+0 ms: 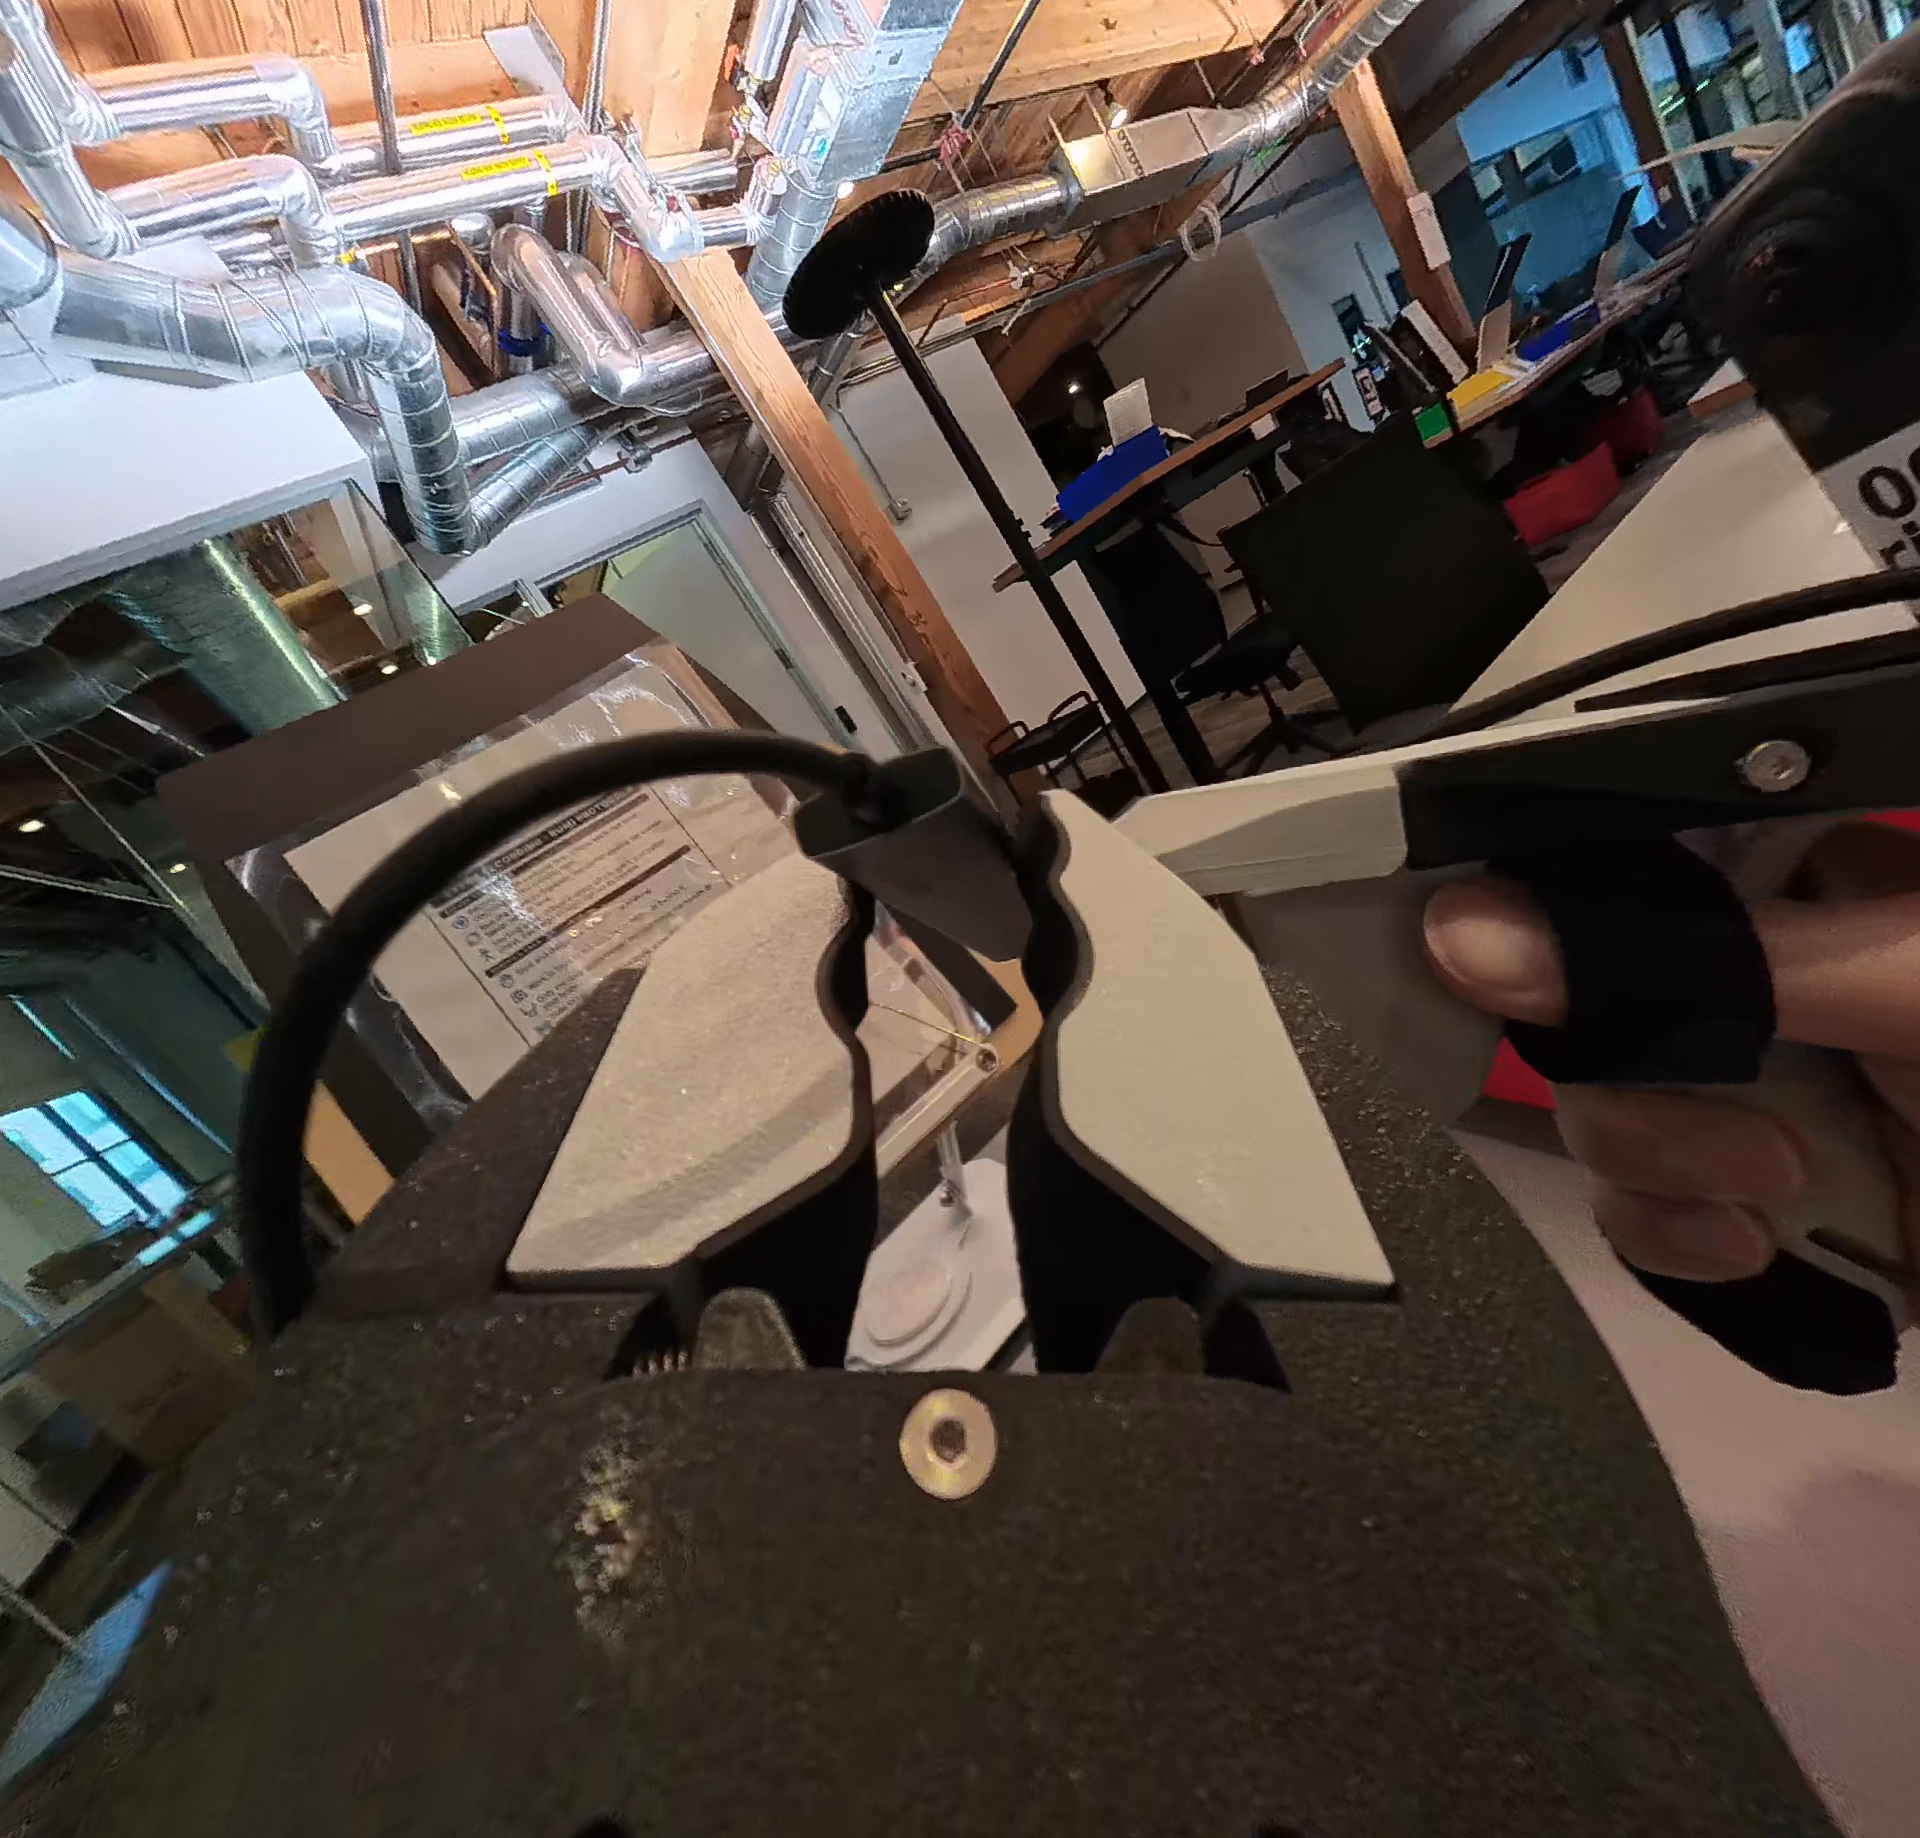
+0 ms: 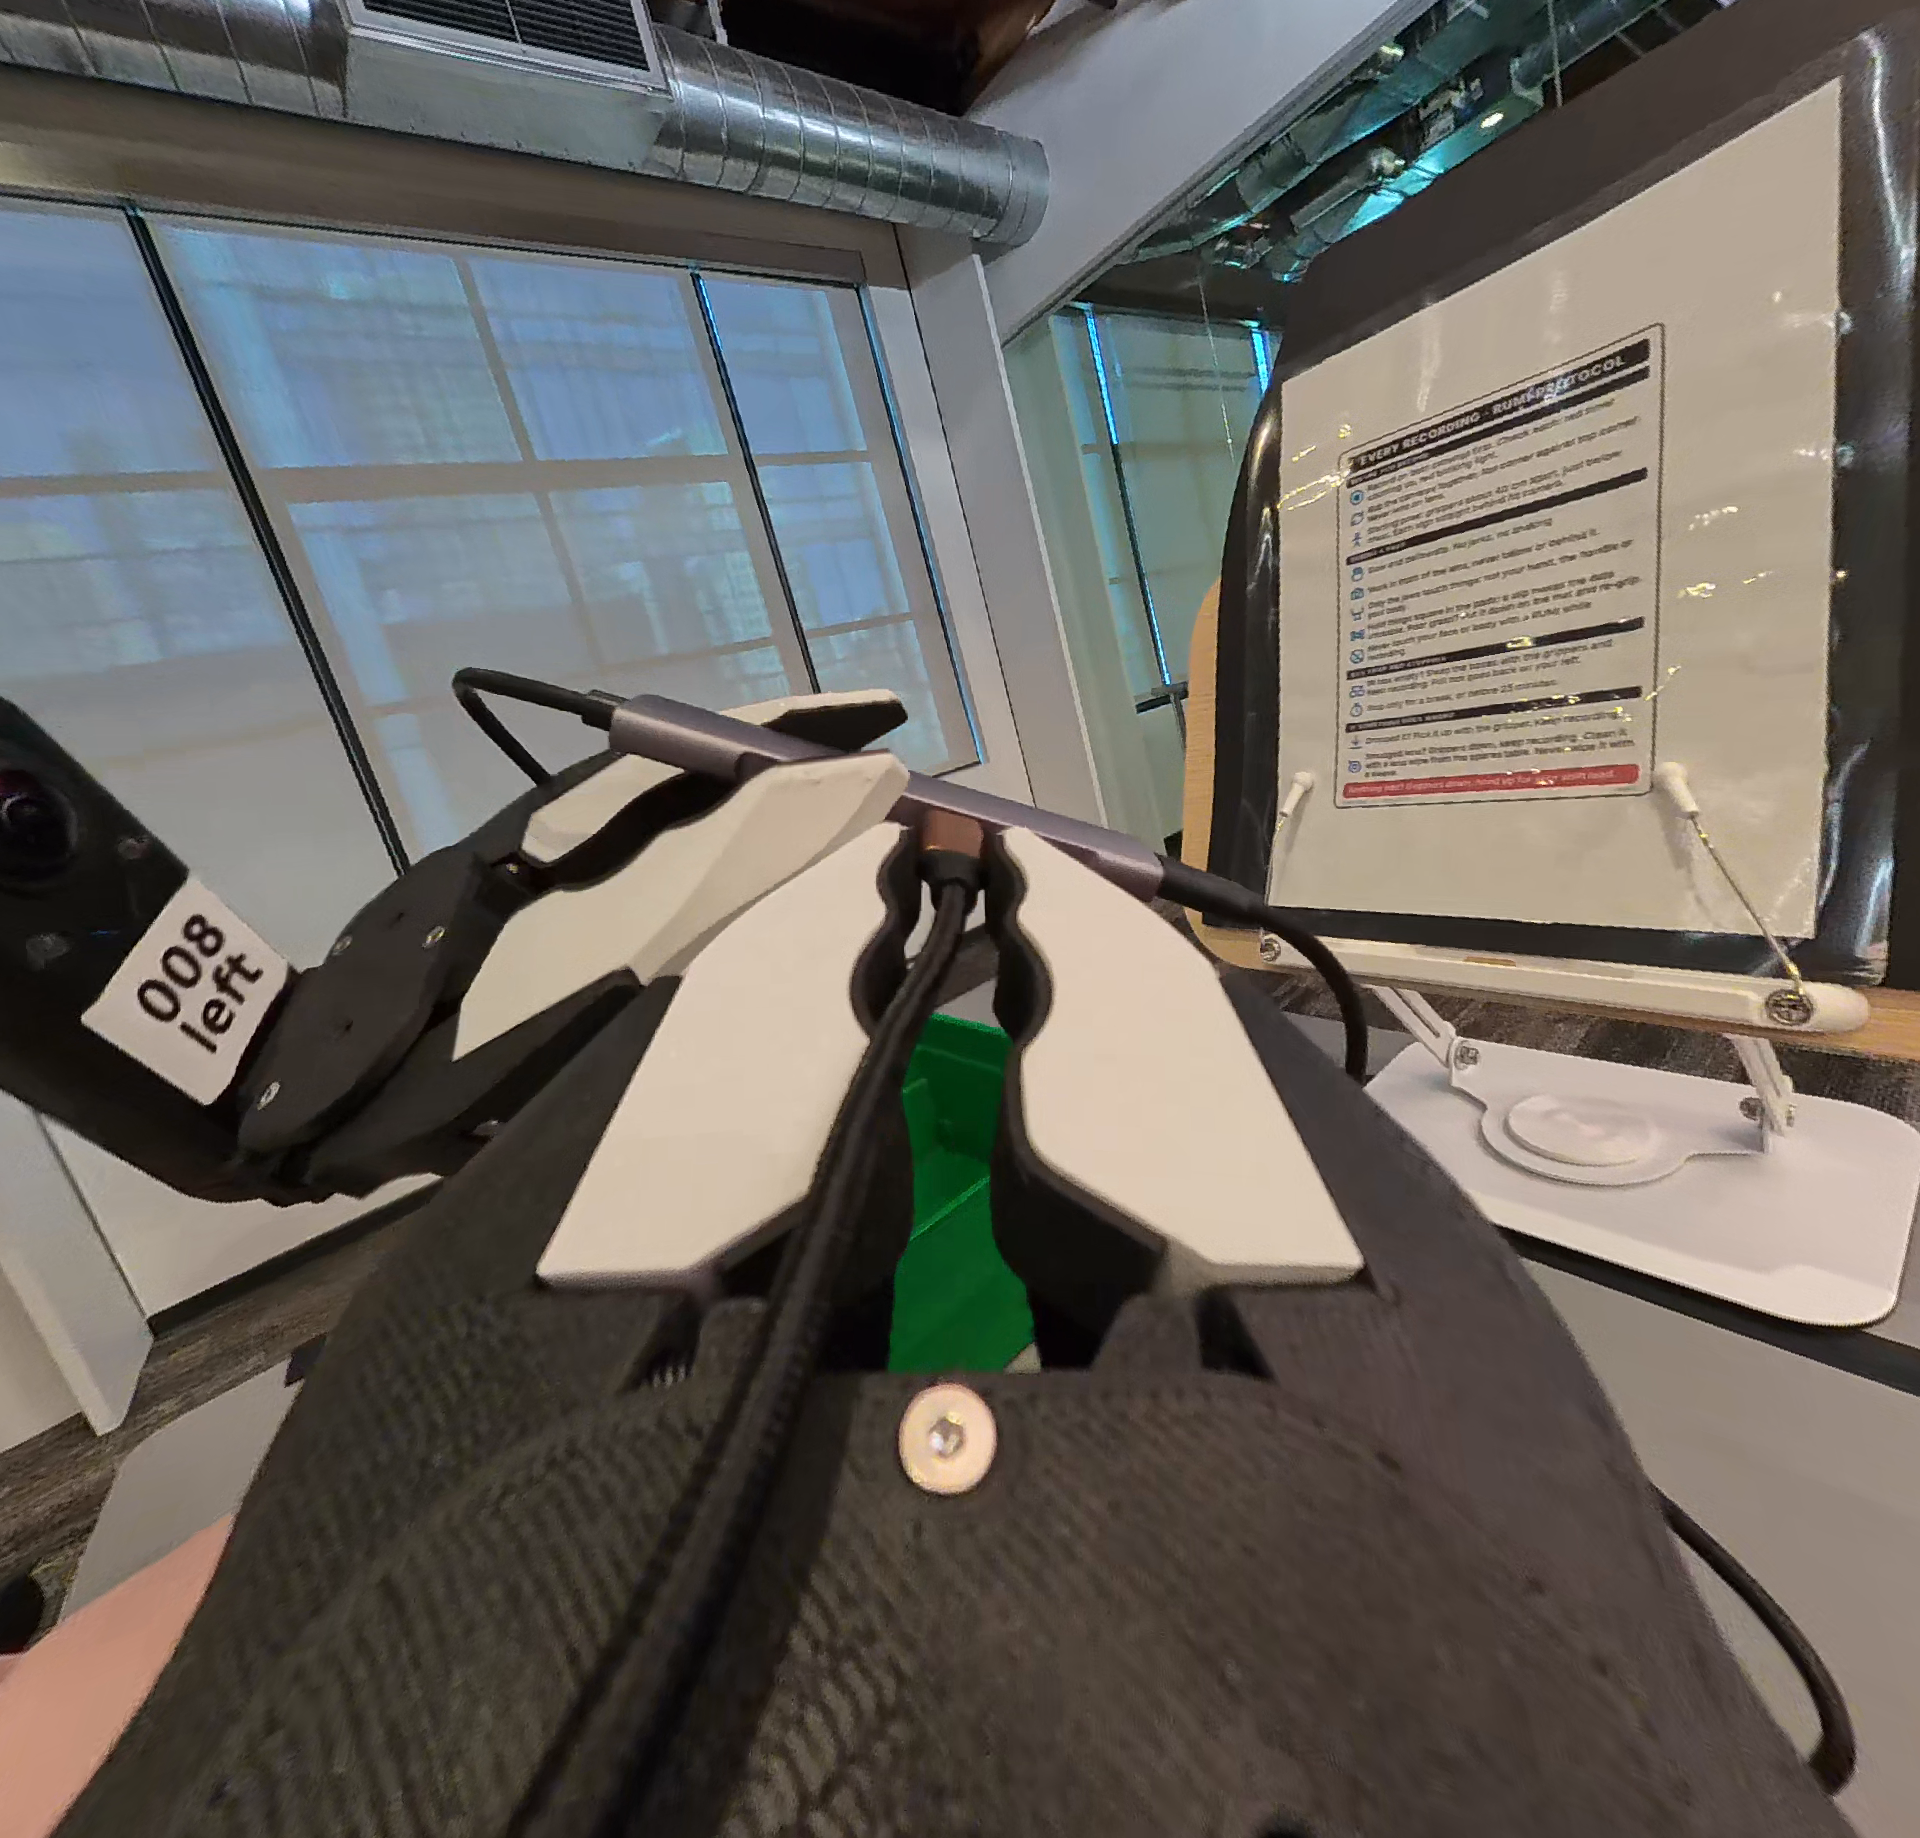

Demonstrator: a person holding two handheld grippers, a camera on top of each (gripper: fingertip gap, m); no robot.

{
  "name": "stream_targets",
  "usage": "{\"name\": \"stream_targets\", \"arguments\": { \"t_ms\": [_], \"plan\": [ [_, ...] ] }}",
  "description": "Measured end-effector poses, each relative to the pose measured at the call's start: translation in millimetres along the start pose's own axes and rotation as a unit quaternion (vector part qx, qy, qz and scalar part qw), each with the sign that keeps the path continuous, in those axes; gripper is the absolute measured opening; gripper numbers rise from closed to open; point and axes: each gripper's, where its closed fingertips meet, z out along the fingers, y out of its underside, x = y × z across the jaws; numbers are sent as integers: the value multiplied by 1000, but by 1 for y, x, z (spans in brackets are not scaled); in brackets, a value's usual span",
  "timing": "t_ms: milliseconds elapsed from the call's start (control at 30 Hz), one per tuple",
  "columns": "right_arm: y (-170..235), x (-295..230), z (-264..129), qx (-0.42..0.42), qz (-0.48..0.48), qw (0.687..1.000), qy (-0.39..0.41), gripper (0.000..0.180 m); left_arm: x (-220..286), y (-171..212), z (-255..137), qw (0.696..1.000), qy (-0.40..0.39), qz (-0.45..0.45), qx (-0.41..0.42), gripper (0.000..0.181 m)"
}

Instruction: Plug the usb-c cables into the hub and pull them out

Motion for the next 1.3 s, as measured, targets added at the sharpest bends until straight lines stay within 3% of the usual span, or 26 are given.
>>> {"name": "stream_targets", "arguments": {
  "t_ms": [267,433,633,867,1133,1300],
  "plan": [
    [-4,-6,-1,0,-23,1000,1,12,-1,-7,-4,1000,-1,17,6,27],
    [-10,-16,-2,21,11,999,-46,12,-2,-18,-9,1000,-1,19,25,27],
    [-13,-16,-3,32,-46,998,-30,12,0,-21,-8,995,47,-90,23,24],
    [-11,-16,-4,33,-141,989,12,12,3,-20,-7,956,109,-269,43,27],
    [-3,-16,0,26,-126,992,15,11,-4,-12,-5,967,59,-242,58,23],
    [9,-14,5,16,-86,996,11,10,-10,-3,-1,959,59,-274,49,23]
  ]
}}
